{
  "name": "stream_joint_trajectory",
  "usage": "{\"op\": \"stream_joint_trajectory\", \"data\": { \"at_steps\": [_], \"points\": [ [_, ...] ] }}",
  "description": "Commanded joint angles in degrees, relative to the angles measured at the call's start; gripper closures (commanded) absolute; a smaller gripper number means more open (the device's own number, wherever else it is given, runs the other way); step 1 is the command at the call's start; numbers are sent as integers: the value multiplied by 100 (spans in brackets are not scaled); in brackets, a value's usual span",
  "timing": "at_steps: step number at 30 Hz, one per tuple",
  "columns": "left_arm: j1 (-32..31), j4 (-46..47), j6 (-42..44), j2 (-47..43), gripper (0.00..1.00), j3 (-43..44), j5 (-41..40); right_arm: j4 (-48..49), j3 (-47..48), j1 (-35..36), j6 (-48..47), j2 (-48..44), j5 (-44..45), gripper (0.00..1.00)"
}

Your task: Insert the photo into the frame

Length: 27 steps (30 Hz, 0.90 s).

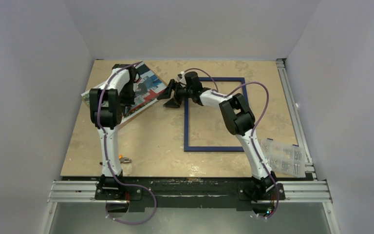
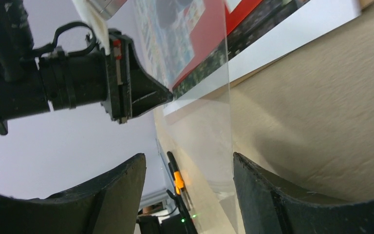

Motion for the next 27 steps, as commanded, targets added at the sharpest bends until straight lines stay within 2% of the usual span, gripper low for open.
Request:
{"op": "stream_joint_trajectory", "data": {
  "at_steps": [1,5,14,20,23,27],
  "points": [
    [-55,-46,85,-88,88,-22,-79,-122,-137,136,-401,-615,-173,36],
    [-89,-57,89,-127,88,-64,-84,-156,-221,204,-460,-686,-215,36],
    [-175,-22,102,-136,88,-129,-72,575,-826,377,63,-710,-106,40],
    [-213,-24,111,-148,88,-170,-81,680,-787,495,183,-588,-44,41],
    [-222,-25,112,-161,88,-186,-68,679,-739,541,203,-543,-30,44],
    [-224,-20,104,-220,88,-199,-123,677,-679,580,227,-516,-64,59]
  ]
}}
